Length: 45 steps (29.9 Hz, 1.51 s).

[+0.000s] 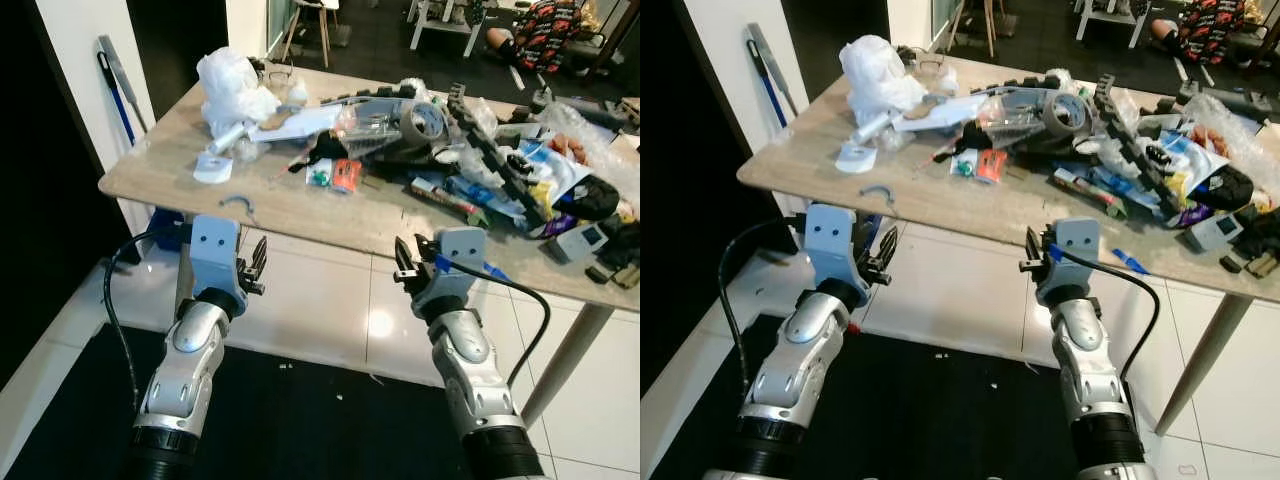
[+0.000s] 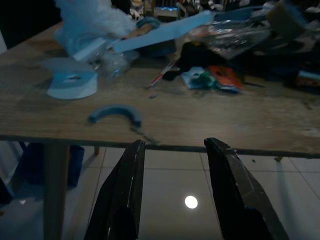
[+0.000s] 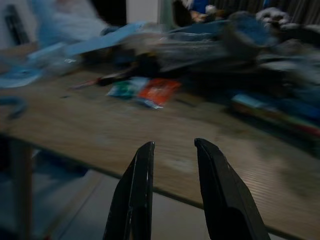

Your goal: Picking trash to rubbish bin

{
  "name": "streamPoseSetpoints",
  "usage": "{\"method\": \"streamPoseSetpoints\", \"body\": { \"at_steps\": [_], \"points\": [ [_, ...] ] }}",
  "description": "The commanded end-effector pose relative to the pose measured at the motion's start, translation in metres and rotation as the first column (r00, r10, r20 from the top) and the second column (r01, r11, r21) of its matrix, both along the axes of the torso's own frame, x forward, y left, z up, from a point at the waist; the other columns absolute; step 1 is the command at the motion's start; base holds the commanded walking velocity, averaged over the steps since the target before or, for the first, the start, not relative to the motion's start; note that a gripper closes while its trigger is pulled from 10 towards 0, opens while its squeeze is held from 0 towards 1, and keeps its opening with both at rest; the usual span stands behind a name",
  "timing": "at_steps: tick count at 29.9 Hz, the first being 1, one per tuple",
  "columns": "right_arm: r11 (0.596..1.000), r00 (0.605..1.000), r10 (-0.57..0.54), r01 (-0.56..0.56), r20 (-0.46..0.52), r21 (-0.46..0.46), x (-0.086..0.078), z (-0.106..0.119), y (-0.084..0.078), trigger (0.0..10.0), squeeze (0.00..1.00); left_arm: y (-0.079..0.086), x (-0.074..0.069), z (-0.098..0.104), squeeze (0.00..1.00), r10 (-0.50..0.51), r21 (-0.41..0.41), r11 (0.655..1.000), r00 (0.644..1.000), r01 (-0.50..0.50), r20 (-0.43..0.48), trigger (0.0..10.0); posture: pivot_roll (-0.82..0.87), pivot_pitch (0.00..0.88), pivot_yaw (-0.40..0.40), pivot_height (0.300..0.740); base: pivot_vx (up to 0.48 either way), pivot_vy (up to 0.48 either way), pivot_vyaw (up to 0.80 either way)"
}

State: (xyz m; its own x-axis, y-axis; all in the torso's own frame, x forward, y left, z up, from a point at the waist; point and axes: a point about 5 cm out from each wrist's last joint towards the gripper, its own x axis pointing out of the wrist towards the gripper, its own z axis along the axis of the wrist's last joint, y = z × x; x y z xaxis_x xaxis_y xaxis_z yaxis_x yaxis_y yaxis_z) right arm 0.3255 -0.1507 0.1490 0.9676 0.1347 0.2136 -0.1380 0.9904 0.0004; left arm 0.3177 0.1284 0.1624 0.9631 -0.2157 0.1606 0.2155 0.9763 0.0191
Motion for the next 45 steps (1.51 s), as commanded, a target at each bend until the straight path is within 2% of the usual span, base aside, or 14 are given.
{"method": "streamPoseSetpoints", "body": {
  "at_steps": [1,23,26,27,28,29,45],
  "points": [
    [1.0,1.0,0.006,-0.006,-0.003,-0.002,-0.0009,-0.0017,0.0,10.0,0.0,0.0012,-0.0018,-0.0019,0.0,0.001,0.007,1.0,1.0,-0.001,-0.001,10.0,-0.04,0.105,-0.068,0.74,0.289,0.0,0.0],
    [0.999,0.999,0.034,-0.034,-0.019,0.017,-0.0019,-0.0044,0.003,10.0,0.0,-0.0005,-0.0033,-0.0042,0.0,-0.016,0.018,1.0,1.0,0.016,-0.01,10.0,-0.04,0.119,-0.065,0.74,0.288,0.0,0.0],
    [0.999,0.999,0.036,-0.035,-0.019,0.018,-0.0019,-0.0043,0.003,10.0,0.02,-0.0007,-0.0034,-0.0042,0.0,-0.018,0.019,1.0,1.0,0.018,-0.011,10.0,-0.04,0.119,-0.064,0.74,0.289,0.0,0.0],
    [0.999,0.999,0.041,-0.041,-0.018,0.024,-0.002,-0.0043,0.0033,10.0,0.6,-0.0008,-0.0033,-0.0043,0.0,-0.019,0.02,1.0,1.0,0.019,-0.011,10.0,-0.04,0.119,-0.064,0.74,0.285,0.0,0.0],
    [0.999,0.999,0.041,-0.041,-0.018,0.024,-0.002,-0.0043,0.0033,10.0,0.6,-0.0008,-0.0033,-0.0043,0.0,-0.019,0.02,1.0,1.0,0.019,-0.011,10.0,-0.04,0.119,-0.064,0.74,0.285,0.0,0.0],
    [0.998,0.998,0.054,-0.054,-0.017,0.035,-0.0024,-0.0042,0.0044,10.0,1.0,-0.0009,-0.0033,-0.0045,0.0,-0.02,0.022,1.0,1.0,0.021,-0.012,10.0,-0.04,0.119,-0.064,0.74,0.289,0.0,0.0],
    [0.993,0.994,0.109,-0.108,-0.029,0.049,-0.0017,-0.0052,0.0092,10.0,1.0,-0.0016,-0.0029,-0.0053,0.0,-0.03,0.033,0.999,0.999,0.03,-0.015,10.0,-0.04,0.119,-0.064,0.74,0.288,0.0,0.0]
  ]
}}
